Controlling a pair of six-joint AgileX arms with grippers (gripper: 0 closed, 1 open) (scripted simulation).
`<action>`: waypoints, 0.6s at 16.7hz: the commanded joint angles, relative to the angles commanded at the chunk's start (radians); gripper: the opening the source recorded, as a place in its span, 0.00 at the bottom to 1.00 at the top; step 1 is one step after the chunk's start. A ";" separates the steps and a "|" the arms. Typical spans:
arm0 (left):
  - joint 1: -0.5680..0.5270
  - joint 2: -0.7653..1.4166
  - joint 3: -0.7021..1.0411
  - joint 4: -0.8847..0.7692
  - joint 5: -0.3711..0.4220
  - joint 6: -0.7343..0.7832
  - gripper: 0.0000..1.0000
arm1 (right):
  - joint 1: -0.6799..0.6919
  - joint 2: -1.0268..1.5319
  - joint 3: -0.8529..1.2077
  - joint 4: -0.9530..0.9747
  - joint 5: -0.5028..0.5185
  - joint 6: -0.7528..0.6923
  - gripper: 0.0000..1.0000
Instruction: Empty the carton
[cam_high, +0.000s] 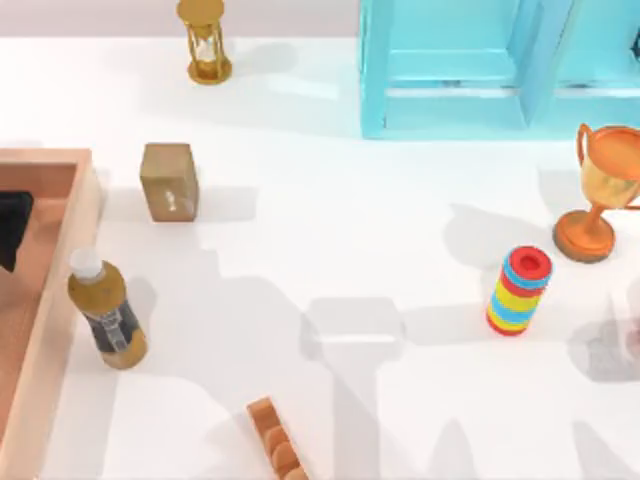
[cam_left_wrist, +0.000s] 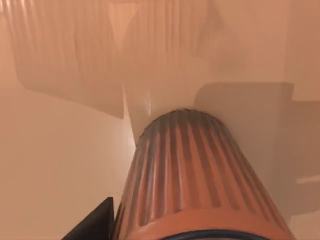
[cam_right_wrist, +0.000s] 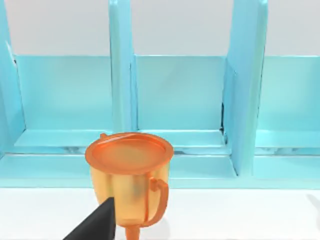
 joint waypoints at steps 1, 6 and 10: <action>0.000 0.000 0.000 0.000 0.000 0.000 1.00 | 0.000 0.000 0.000 0.000 0.000 0.000 1.00; 0.000 0.000 0.000 0.000 0.000 0.000 0.77 | 0.000 0.000 0.000 0.000 0.000 0.000 1.00; 0.000 0.000 0.000 0.000 0.000 0.000 0.47 | 0.000 0.000 0.000 0.000 0.000 0.000 1.00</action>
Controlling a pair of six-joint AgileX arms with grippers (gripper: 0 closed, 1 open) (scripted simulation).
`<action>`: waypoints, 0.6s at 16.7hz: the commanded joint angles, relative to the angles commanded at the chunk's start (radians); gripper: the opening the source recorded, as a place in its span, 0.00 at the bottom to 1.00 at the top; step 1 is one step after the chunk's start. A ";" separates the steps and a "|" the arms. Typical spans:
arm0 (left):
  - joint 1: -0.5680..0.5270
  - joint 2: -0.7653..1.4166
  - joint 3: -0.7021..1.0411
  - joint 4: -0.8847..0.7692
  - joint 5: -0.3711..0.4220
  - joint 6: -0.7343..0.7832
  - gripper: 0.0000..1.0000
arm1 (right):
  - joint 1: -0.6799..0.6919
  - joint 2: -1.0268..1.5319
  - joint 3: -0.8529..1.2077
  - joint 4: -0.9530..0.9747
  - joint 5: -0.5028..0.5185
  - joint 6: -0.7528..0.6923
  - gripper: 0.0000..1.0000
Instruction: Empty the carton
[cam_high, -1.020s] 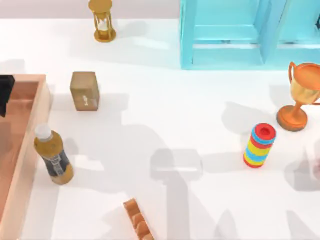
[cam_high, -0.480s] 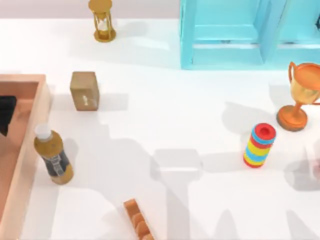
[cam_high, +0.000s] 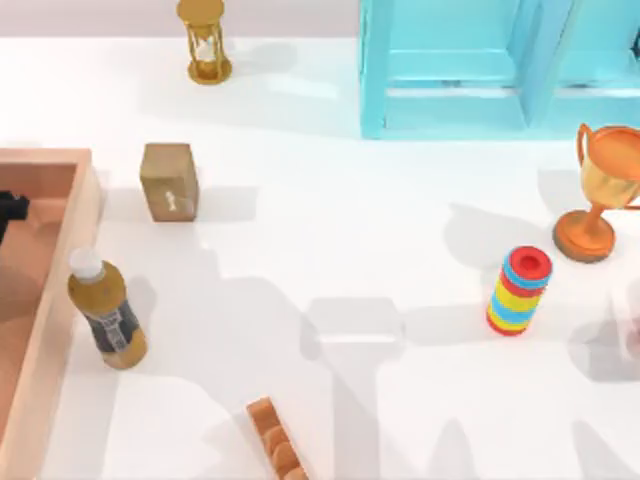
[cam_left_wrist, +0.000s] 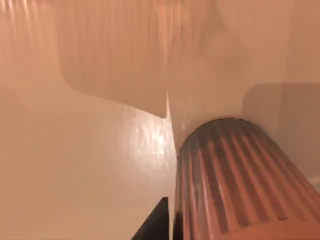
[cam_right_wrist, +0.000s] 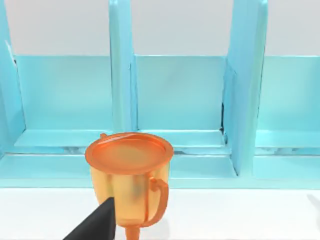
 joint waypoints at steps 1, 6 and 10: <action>0.000 0.000 0.000 0.000 0.000 0.000 0.40 | 0.000 0.000 0.000 0.000 0.000 0.000 1.00; 0.000 0.000 0.000 0.000 0.000 0.000 0.02 | 0.000 0.000 0.000 0.000 0.000 0.000 1.00; 0.000 0.000 0.000 0.000 0.000 0.000 0.00 | 0.000 0.000 0.000 0.000 0.000 0.000 1.00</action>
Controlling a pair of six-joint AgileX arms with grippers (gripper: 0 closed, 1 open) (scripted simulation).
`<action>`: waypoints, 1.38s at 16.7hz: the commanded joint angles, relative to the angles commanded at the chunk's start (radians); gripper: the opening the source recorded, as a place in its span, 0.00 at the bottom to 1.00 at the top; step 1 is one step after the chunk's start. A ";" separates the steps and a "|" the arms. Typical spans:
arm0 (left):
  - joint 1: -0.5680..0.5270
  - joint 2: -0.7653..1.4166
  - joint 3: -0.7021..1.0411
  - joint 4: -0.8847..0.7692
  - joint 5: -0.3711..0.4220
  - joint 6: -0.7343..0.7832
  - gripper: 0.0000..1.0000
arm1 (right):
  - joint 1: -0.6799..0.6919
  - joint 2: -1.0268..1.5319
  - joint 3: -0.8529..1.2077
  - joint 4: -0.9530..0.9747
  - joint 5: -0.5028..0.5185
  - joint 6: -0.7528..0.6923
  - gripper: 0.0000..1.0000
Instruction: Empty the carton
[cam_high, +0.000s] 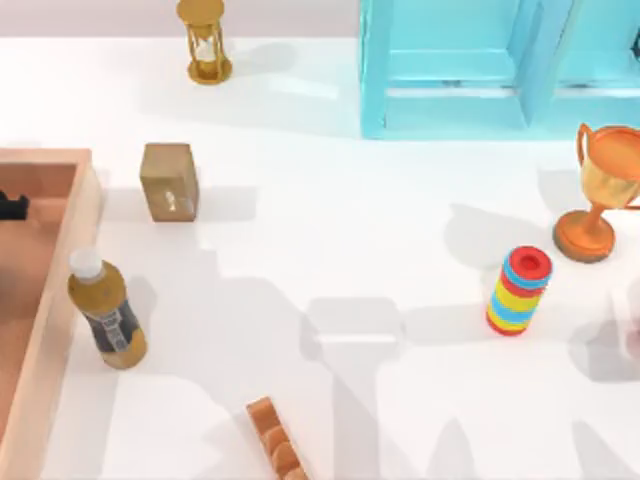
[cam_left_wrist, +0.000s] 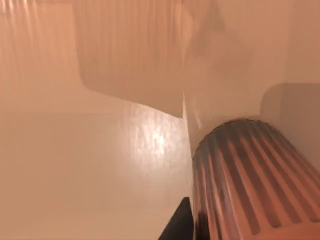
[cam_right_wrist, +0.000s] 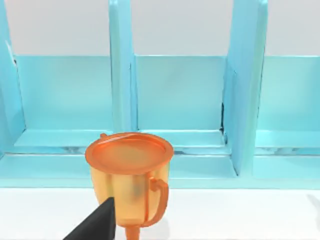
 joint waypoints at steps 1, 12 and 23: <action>0.000 0.000 0.000 0.000 0.000 0.000 0.00 | 0.000 0.000 0.000 0.000 0.000 0.000 1.00; 0.000 -0.022 0.139 -0.167 0.000 0.004 0.00 | 0.000 0.000 0.000 0.000 0.000 0.000 1.00; -0.006 -0.048 0.454 -0.502 0.000 -0.004 0.00 | 0.000 0.000 0.000 0.000 0.000 0.000 1.00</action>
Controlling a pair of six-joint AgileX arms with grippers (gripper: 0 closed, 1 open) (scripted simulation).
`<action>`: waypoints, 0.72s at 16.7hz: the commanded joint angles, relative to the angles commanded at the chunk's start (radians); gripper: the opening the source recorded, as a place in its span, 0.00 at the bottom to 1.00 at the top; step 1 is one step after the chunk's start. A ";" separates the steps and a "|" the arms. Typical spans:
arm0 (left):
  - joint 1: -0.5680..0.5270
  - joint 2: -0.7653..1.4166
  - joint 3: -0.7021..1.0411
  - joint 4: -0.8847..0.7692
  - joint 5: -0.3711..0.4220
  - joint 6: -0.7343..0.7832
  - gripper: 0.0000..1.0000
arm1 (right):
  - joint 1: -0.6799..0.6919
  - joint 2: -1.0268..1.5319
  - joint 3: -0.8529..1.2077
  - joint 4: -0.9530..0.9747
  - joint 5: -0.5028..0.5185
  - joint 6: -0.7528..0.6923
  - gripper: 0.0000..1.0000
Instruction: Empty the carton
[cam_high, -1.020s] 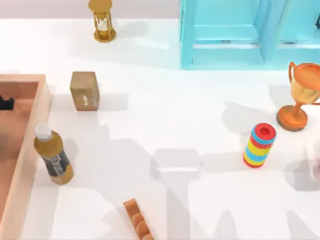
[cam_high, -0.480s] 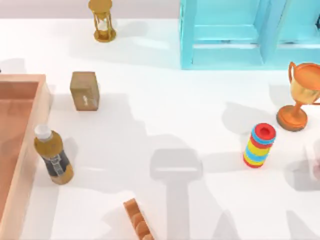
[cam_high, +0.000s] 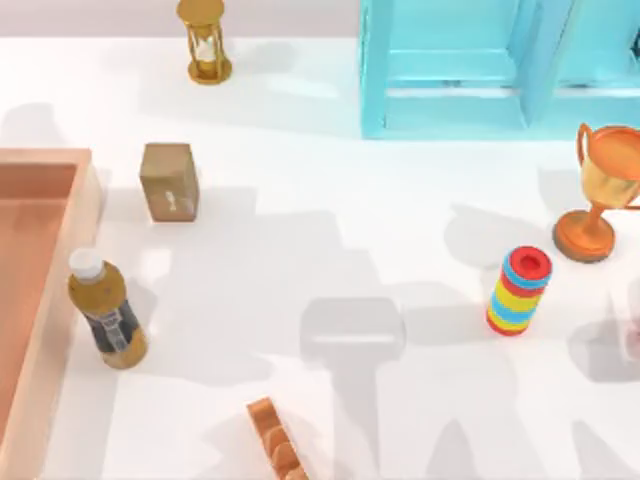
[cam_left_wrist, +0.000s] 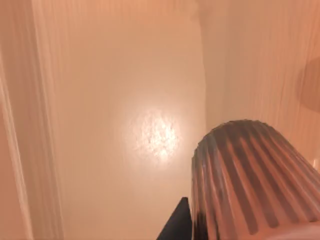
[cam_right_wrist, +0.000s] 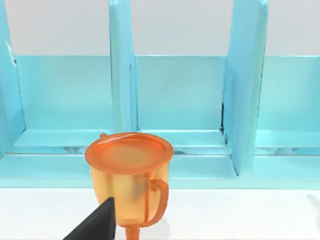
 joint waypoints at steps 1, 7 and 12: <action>0.000 0.000 0.000 0.000 0.000 0.000 0.00 | 0.000 0.000 0.000 0.000 0.000 0.000 1.00; -0.032 0.029 0.018 0.011 0.009 -0.033 0.00 | 0.000 0.000 0.000 0.000 0.000 0.000 1.00; -0.285 0.149 0.083 0.057 0.035 -0.293 0.00 | 0.000 0.000 0.000 0.000 0.000 0.000 1.00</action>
